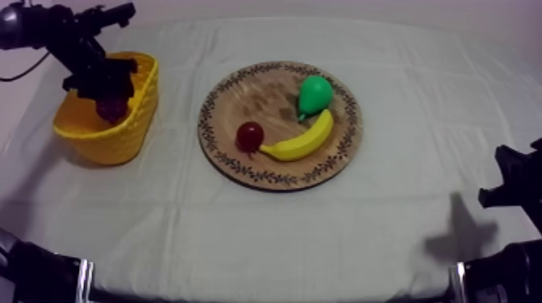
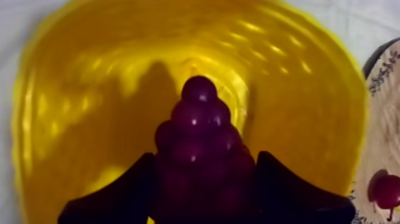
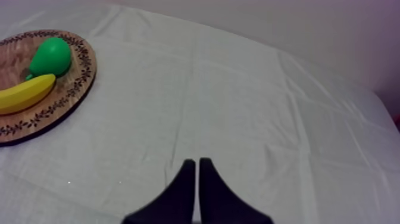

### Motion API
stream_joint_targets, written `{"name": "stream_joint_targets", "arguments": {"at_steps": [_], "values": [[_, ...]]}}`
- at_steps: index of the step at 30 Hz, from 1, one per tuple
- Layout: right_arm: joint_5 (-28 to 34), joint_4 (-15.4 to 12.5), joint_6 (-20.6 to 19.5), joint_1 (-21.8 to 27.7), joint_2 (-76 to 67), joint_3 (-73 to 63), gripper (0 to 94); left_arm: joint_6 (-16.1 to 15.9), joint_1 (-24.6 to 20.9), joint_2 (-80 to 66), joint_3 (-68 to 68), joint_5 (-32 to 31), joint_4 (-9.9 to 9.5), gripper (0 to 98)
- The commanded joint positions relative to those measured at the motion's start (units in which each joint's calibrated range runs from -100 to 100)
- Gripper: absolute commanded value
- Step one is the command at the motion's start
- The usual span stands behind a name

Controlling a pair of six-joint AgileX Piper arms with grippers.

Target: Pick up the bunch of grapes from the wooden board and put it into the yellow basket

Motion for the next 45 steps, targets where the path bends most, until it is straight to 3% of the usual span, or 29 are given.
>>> {"name": "stream_joint_targets", "arguments": {"at_steps": [1, 8, 13, 16, 22, 29, 39, 45], "values": [[0.01, 0.01, 0.01, 0.01, -0.02, -0.01, 0.5, -0.11, -0.02, 1.1, -0.03, -0.49, 0.05, 53.7], [0.01, 0.01, 0.01, 0.01, -0.02, -0.01, 0.5, -0.22, -0.26, 2.07, 0.24, -1.57, -0.09, 55.0], [0.01, 0.01, 0.01, 0.01, -0.02, -0.01, 0.5, -0.43, -0.11, 1.45, 1.14, -3.06, -0.14, 72.6], [0.01, 0.01, 0.01, 0.01, -0.02, -0.01, 0.5, 1.17, 0.08, 0.67, 1.42, -3.47, -1.11, 83.9], [0.01, 0.01, 0.01, 0.01, -0.02, -0.01, 0.5, 1.93, 0.11, -0.71, 1.95, -4.63, -1.81, 88.8], [0.01, 0.01, 0.01, 0.01, -0.02, -0.01, 0.5, 1.68, 0.24, -4.26, 3.86, -5.86, -1.69, 86.3], [0.01, 0.01, 0.01, 0.01, -0.02, -0.01, 0.5, 1.79, 0.77, -21.98, 9.78, -4.67, -1.52, 72.0], [0.01, 0.01, 0.01, 0.01, -0.02, -0.01, 0.5, 1.53, 0.4, -31.74, 15.01, -2.93, -1.01, 54.2]]}}
